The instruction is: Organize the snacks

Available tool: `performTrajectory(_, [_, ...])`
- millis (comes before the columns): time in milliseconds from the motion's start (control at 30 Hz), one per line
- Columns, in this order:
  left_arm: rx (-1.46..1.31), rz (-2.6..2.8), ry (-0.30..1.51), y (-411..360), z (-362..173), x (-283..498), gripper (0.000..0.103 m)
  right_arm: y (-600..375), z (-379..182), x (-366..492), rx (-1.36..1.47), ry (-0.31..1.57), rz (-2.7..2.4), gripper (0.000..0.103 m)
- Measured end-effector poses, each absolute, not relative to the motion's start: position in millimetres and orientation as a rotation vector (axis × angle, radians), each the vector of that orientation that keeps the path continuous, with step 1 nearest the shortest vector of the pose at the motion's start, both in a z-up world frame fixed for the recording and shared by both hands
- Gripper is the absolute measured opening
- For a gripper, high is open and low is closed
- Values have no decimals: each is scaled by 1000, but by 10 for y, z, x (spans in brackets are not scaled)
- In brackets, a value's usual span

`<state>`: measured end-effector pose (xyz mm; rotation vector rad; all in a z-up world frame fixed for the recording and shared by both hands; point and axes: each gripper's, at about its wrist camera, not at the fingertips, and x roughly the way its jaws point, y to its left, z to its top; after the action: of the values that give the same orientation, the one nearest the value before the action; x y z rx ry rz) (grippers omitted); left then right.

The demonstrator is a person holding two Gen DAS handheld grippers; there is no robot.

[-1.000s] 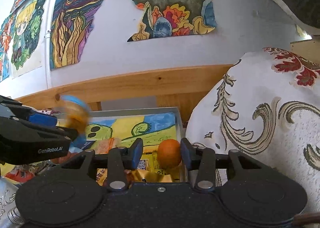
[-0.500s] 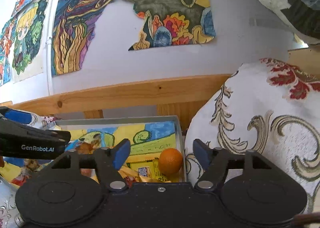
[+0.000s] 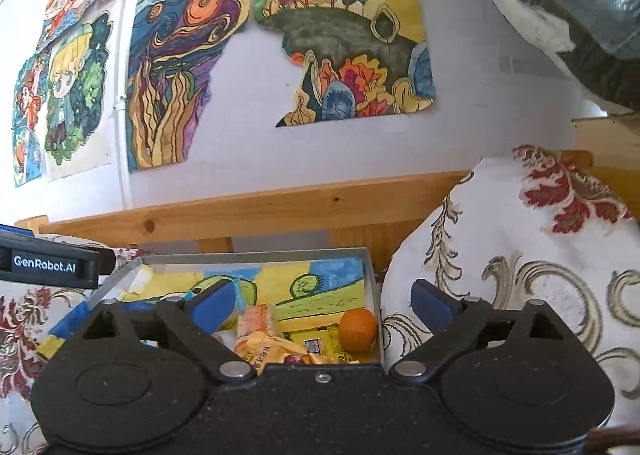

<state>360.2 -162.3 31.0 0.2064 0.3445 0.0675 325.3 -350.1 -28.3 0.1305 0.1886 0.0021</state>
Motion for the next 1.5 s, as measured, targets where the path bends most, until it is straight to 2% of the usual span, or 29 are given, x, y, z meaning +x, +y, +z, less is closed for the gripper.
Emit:
performTrajectory(233, [161, 80, 342, -1509, 461, 3343, 102, -3428, -70, 2960, 114, 161, 39, 102])
performTrajectory(733, [123, 73, 354, -1255, 617, 2754, 102, -3358, 99, 2425, 132, 155, 32, 102])
performTrajectory(1133, [64, 71, 388, -1102, 574, 2310, 102, -3276, 120, 1962, 125, 148, 29, 102])
performTrajectory(1500, [-28, 105, 412, -842, 272, 1933, 102, -3091, -28, 1617, 95, 202, 49, 102])
